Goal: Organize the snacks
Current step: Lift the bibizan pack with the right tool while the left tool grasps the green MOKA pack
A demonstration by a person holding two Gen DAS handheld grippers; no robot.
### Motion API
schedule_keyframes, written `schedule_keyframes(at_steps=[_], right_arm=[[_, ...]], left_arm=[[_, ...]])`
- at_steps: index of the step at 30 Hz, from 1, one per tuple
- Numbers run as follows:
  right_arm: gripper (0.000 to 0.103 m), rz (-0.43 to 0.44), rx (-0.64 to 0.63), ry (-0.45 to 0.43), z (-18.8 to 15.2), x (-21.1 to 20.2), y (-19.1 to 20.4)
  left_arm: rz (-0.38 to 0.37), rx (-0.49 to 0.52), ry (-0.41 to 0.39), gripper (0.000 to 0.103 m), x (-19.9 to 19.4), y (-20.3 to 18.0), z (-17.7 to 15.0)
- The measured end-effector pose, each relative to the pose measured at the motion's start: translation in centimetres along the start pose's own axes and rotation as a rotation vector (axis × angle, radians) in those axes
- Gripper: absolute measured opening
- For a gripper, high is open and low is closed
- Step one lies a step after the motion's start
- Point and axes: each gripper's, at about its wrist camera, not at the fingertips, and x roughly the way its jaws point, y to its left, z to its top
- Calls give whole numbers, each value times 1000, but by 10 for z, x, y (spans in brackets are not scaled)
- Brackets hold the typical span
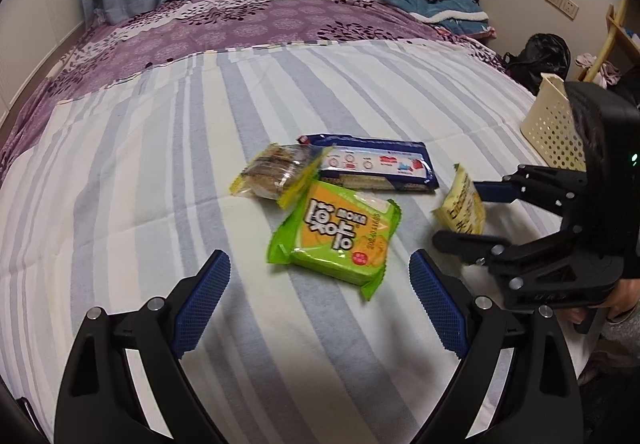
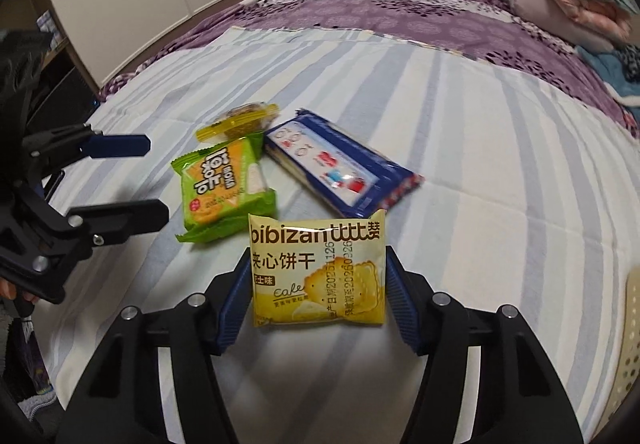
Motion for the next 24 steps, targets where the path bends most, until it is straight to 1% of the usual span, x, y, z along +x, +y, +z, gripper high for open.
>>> schedule_keyframes(at_steps=[5, 8, 10, 12, 16, 21, 24], right_arm=[[62, -18, 55, -28, -7, -18, -17], [62, -21, 78, -46, -10, -27, -22], [62, -20, 86, -56, -11, -32, -24], [62, -17, 93, -63, -11, -34, -25], [62, -12, 93, -74, -11, -37, -24], [62, -6, 99, -80, -12, -40, -24], [62, -5, 100, -80, -12, -40, -23]], left_arm=[[-22, 27, 25, 92, 19, -15, 5], [-20, 27, 31, 92, 28, -15, 10], [-33, 17, 22, 92, 30, -13, 12], [-51, 3, 29, 92, 34, -9, 14], [-46, 18, 46, 92, 44, -11, 14], [-49, 17, 42, 92, 47, -12, 16], [-53, 18, 52, 92, 49, -15, 18]])
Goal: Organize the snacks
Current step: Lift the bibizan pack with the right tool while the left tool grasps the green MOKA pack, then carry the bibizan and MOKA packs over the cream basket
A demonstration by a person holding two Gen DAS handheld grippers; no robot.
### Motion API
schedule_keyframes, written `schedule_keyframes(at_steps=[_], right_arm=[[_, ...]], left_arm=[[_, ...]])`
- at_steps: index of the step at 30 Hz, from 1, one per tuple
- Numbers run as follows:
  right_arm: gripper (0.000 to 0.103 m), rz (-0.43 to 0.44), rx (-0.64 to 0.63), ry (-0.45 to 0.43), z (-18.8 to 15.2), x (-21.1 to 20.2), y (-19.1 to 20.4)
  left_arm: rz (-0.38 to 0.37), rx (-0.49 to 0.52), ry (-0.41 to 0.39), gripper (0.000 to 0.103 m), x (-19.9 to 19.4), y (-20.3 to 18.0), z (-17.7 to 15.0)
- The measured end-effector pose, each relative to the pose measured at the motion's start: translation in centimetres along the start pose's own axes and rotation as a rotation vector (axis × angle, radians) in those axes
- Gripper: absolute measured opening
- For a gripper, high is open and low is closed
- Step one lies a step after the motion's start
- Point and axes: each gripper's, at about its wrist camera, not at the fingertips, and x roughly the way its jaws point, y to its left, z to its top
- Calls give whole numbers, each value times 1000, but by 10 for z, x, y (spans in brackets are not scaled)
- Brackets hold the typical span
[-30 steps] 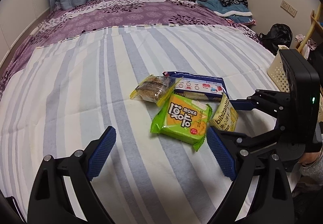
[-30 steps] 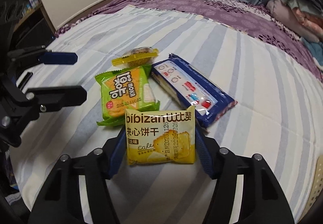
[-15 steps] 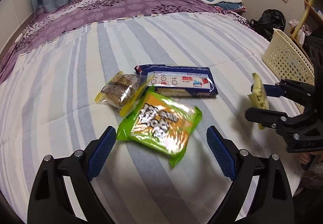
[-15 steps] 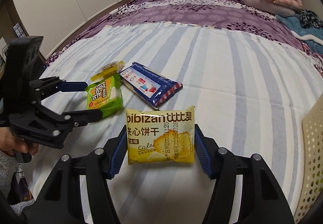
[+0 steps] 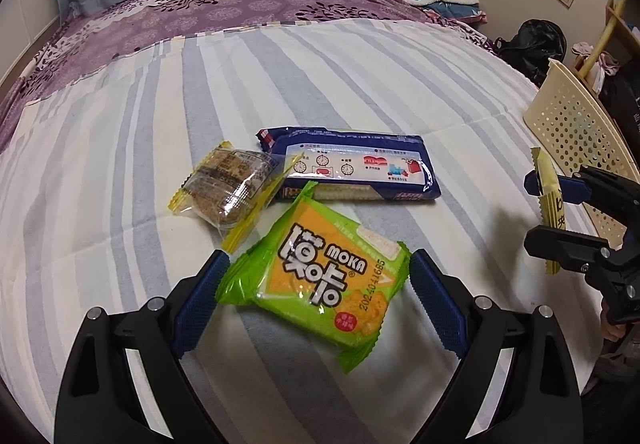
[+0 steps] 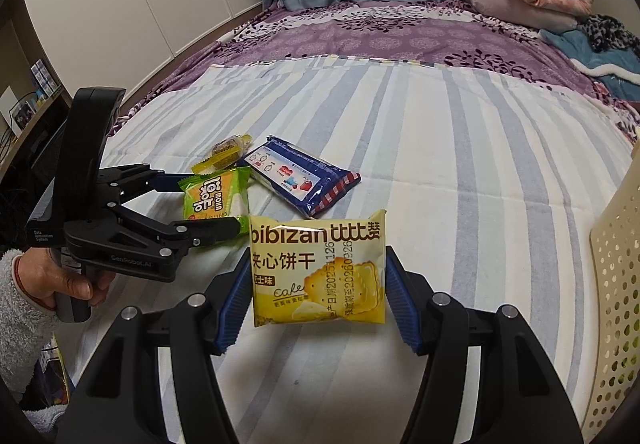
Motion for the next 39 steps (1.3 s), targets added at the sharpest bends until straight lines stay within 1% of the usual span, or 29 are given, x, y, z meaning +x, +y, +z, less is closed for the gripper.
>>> schedule_keyframes(at_steps=[5, 10, 11, 12, 13, 15, 18, 20, 24, 29, 35, 39], right_arm=[[62, 6, 11, -7, -1, -3, -2], [62, 10, 16, -9, -2, -4, -2], [62, 11, 15, -12, -1, -5, -2], [62, 11, 15, -16, -1, -7, -2], [62, 10, 16, -21, 0, -9, -3], [62, 9, 21, -34, 2, -14, -3], [62, 8, 26, -53, 4, -21, -3], [62, 8, 28, -64, 5, -25, -4], [62, 9, 38, -87, 6, -35, -6], [62, 11, 53, -127, 7, -51, -11], [62, 5, 77, -196, 8, -80, -22], [62, -15, 107, -254, 8, -105, -37]], left_arm=[[18, 48, 14, 92, -2, -11, -2], [14, 49, 21, 92, -1, -11, -5], [15, 47, 20, 90, -1, -11, -5], [22, 45, 21, 84, 0, -12, -6], [29, 40, 24, 82, 1, -12, -7], [58, 22, 17, 74, 0, -11, -9], [45, -19, -5, 68, -5, -9, -11], [42, -34, -17, 66, -8, -10, -13], [43, -68, -52, 65, -19, -11, -17], [41, -87, -92, 64, -39, -11, -15], [38, -69, -131, 64, -61, -25, -10], [22, -58, -154, 64, -73, -37, -3]])
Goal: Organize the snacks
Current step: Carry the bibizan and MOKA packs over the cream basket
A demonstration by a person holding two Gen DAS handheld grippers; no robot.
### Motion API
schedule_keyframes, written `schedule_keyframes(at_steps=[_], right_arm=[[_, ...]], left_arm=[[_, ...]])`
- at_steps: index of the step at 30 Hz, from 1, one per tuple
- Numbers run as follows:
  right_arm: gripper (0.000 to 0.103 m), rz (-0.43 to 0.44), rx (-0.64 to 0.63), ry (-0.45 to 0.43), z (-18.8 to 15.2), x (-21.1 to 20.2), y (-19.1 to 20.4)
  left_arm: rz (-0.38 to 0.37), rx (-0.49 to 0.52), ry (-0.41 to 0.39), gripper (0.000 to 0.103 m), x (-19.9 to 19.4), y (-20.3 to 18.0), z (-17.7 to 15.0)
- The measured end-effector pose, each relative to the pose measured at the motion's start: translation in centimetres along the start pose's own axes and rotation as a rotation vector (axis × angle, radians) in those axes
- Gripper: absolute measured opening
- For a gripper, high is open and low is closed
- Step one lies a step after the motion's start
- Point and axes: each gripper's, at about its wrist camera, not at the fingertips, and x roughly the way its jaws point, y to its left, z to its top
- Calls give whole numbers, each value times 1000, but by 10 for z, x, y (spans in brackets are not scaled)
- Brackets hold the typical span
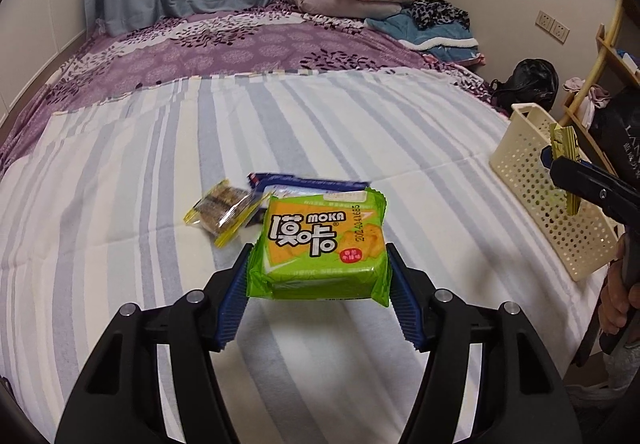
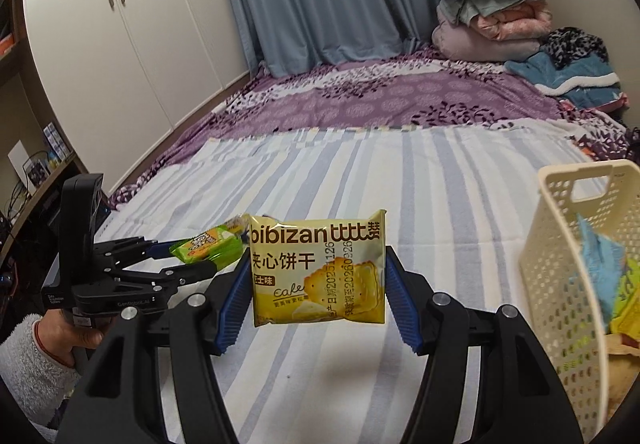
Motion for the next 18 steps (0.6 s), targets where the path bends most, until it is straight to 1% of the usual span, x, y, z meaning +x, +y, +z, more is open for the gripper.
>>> schedule_keyframes(at_steps=[6, 12, 18], right_arm=[[62, -64, 61, -71, 2, -36, -35], [62, -142, 144, -117, -7, -74, -80], [62, -264, 200, -152, -24, -111, -121]], left_arm=[[-30, 53, -40, 64, -13, -29, 16], [-85, 72, -53, 64, -18, -57, 31], [-125, 122, -66, 64, -18, -89, 47]])
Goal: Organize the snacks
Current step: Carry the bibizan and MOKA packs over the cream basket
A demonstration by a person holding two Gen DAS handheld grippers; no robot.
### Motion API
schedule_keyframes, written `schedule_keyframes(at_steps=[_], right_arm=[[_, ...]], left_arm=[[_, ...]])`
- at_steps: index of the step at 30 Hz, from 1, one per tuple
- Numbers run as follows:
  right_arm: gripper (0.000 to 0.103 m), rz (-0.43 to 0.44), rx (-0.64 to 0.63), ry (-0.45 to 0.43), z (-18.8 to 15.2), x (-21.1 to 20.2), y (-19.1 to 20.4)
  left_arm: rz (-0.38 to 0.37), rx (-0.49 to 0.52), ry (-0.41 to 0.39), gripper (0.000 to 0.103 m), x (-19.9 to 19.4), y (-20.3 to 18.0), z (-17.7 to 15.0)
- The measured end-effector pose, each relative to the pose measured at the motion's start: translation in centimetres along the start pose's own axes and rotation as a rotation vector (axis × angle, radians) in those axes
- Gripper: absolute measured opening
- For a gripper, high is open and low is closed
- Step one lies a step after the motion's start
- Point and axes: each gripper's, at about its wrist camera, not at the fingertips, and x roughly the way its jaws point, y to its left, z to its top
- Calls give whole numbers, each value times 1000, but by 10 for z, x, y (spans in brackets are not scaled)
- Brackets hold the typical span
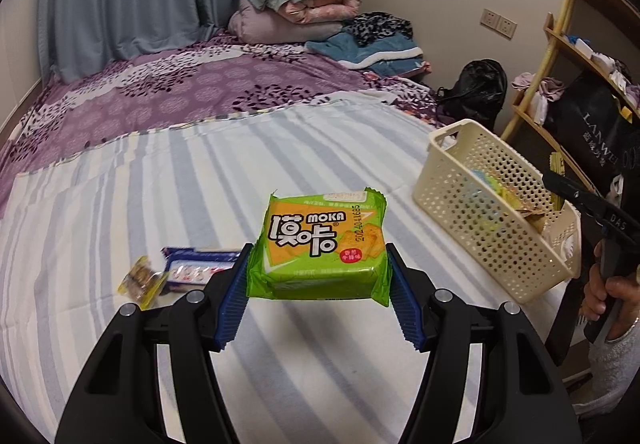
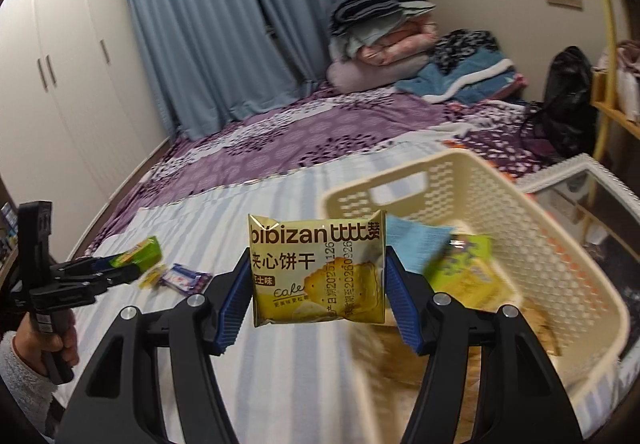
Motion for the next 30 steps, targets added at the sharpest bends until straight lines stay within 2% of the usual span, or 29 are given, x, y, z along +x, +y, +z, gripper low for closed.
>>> schedule_keyframes(at_steps=[5, 11, 16, 30], right_arm=[[62, -58, 44, 19, -16, -10, -31], [64, -72, 57, 40, -31, -16, -47], [80, -69, 75, 40, -39, -24, -57], [80, -90, 129, -15, -33, -29, -76]], left_arm=[[-44, 44, -3, 64, 8, -30, 14], [-86, 106, -3, 64, 18, -65, 27], [-119, 145, -4, 64, 26, -92, 37], [-215, 268, 7, 64, 55, -167, 65]])
